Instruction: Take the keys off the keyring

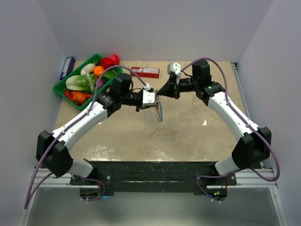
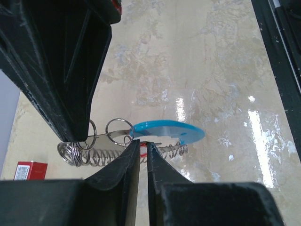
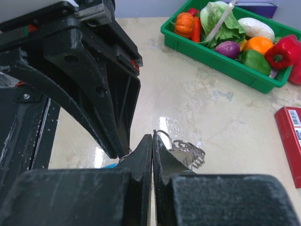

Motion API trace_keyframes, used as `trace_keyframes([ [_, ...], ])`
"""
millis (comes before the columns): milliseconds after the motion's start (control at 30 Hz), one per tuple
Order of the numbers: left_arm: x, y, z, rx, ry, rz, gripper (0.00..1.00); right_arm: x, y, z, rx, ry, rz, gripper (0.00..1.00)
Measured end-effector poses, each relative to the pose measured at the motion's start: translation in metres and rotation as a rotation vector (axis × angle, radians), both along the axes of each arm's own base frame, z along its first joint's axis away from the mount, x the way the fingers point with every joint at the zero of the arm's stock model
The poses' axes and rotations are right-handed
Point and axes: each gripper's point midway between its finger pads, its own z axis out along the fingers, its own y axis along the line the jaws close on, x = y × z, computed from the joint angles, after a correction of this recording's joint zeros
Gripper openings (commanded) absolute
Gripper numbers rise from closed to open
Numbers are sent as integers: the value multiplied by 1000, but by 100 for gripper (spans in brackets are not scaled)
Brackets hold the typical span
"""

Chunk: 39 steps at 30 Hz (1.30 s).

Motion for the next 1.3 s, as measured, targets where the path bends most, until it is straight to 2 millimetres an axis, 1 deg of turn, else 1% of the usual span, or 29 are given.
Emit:
trace_keyframes([
  [133, 1, 0, -4, 19, -4, 12, 20, 0, 0, 0, 0, 4, -1, 0],
  [400, 9, 3, -6, 41, -15, 61, 21, 1, -1, 0, 0, 4, -5, 0],
  [567, 9, 3, -6, 41, -13, 65, 21, 2, -2, 0, -1, 6, -12, 0],
  [1100, 7, 4, 11, 20, -37, 63, 22, 4, -4, -4, -3, 18, -22, 0],
  [1300, 3, 4, 11, 20, -26, 50, 22, 4, -4, -4, -3, 18, -22, 0],
])
